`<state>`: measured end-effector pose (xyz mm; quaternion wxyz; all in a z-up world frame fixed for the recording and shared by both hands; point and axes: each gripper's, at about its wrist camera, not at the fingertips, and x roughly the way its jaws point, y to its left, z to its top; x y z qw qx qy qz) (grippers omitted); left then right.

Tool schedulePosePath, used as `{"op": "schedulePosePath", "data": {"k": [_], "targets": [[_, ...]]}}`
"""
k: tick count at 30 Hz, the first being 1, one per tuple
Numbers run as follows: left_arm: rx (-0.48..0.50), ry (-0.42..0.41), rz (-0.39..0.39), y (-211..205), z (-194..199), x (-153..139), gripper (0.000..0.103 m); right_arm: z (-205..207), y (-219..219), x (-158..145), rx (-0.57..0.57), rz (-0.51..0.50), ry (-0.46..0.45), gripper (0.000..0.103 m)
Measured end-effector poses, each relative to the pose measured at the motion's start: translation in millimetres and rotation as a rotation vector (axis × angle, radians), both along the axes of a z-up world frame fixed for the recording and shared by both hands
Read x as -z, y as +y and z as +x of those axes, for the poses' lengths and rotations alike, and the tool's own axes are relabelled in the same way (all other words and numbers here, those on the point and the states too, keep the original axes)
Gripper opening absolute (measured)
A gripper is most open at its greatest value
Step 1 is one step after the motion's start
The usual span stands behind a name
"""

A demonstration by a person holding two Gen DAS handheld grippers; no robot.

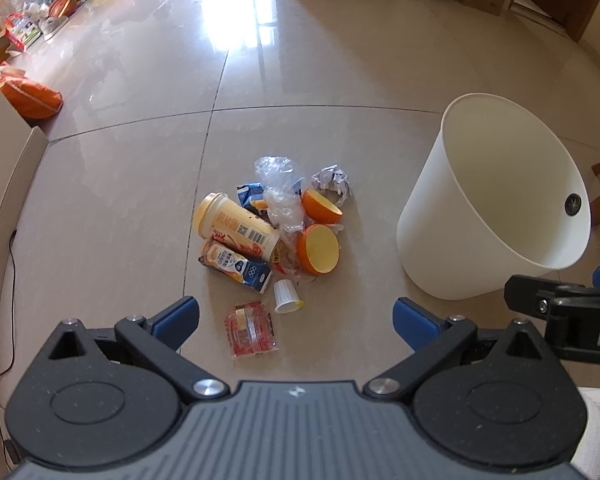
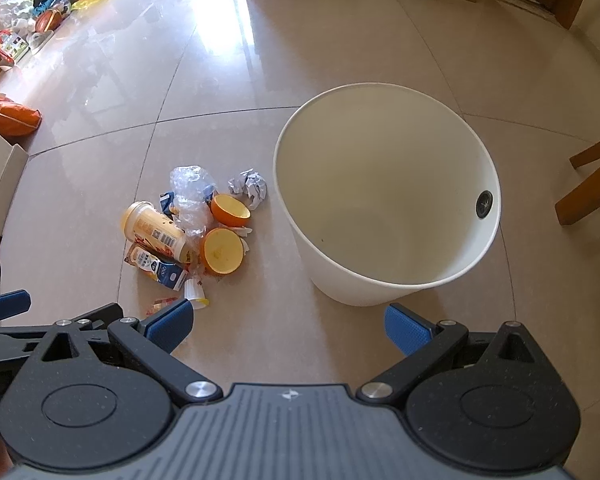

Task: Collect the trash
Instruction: 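Move both tools toward the trash pile and white bin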

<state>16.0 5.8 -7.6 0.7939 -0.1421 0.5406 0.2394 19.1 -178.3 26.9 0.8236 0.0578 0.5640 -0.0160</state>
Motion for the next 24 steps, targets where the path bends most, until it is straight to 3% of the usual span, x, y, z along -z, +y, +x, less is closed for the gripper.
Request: {"op": "schedulePosePath", "data": {"k": [3, 6, 24], "targets": [[0.017, -0.016, -0.001, 0.6, 3.5, 4.1, 0.102, 0.9, 0.1, 1.5, 0.005, -0.01, -0.004, 0.103], [-0.093, -0.035, 0.015, 1.3, 6.3, 8.1, 0.102, 3.2, 0.2, 3.7, 0.013, -0.011, -0.007, 0.103], [-0.021, -0.124, 0.069, 4.1, 23.3, 34.6, 0.102, 13.2, -4.0, 11.5, 0.023, -0.119, -0.062, 0.103]]}}
